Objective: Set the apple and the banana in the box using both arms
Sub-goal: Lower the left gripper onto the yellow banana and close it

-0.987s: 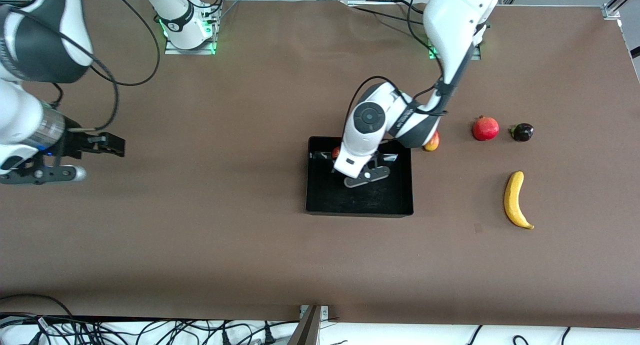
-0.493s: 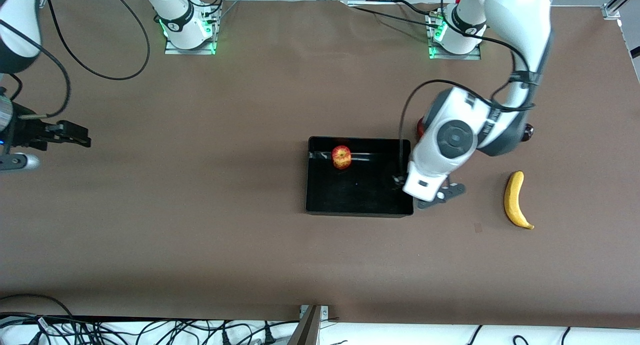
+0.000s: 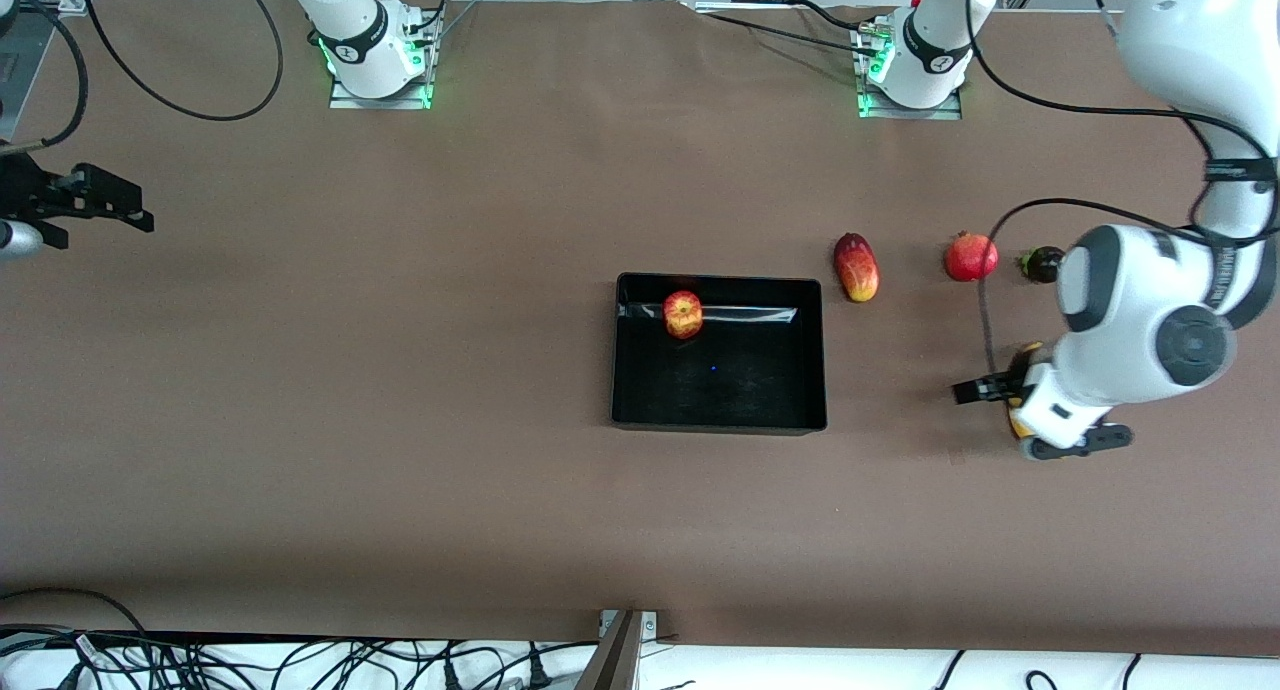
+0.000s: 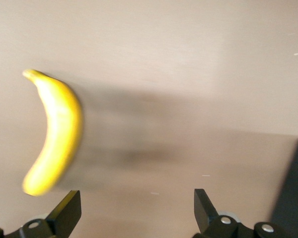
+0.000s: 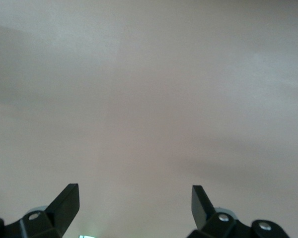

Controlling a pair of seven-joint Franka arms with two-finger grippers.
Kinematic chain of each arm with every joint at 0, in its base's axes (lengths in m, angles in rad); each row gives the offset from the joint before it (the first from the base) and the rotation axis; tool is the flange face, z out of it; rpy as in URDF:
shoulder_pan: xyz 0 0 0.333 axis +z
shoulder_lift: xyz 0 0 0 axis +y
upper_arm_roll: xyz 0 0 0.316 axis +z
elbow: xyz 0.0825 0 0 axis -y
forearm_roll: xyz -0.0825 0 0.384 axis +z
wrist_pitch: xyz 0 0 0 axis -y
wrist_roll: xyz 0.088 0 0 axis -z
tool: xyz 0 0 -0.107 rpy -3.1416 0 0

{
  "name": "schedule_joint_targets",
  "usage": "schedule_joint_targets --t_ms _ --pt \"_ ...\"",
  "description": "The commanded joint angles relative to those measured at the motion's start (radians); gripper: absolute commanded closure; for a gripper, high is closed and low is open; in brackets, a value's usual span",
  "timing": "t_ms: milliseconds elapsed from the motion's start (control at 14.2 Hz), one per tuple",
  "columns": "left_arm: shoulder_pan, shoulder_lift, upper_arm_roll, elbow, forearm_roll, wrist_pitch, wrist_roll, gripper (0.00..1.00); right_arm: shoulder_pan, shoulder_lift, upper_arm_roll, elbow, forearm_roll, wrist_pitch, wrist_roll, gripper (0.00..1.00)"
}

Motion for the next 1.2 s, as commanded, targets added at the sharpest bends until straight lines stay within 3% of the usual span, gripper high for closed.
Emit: schedule_joint_targets --t_ms 0,141,282,423,705,775,916,987,1057,1128 --pt "0.058 0.014 -0.010 -0.013 0.024 0.022 0.131 0.00 -0.026 -0.050 0.036 -0.050 -0.071 0.008 -0.012 0.00" --pt "0.075 0.056 -0.010 -0.036 0.030 0.116 0.176 0.00 -0.030 -0.046 0.036 -0.048 -0.068 0.003 0.006 0.00" --pt "0.094 0.108 -0.012 -0.078 0.132 0.223 0.185 0.00 -0.029 -0.018 0.027 -0.033 -0.067 0.000 0.002 0.00" --pt "0.104 0.149 -0.010 -0.099 0.149 0.303 0.188 0.00 -0.029 -0.010 0.027 -0.030 -0.065 -0.002 0.014 0.00" --pt "0.133 0.194 -0.012 -0.099 0.234 0.348 0.188 0.00 -0.026 -0.003 0.027 -0.030 -0.041 0.008 0.104 0.00" --pt "0.140 0.192 -0.012 -0.101 0.234 0.346 0.188 0.07 -0.022 -0.003 0.029 -0.031 -0.041 0.009 0.127 0.00" --pt "0.140 0.186 -0.015 -0.105 0.234 0.337 0.182 0.68 -0.019 -0.003 0.035 -0.031 -0.041 0.008 0.149 0.00" --pt "0.140 0.185 -0.017 -0.105 0.234 0.330 0.187 0.92 -0.019 -0.003 0.035 -0.028 -0.041 0.002 0.149 0.00" --pt "0.140 0.185 -0.017 -0.105 0.234 0.316 0.187 1.00 -0.021 -0.001 0.035 -0.025 -0.042 0.000 0.137 0.00" --pt "0.140 0.171 -0.018 -0.107 0.234 0.290 0.187 1.00 -0.022 0.000 0.035 0.001 -0.047 -0.020 0.129 0.00"
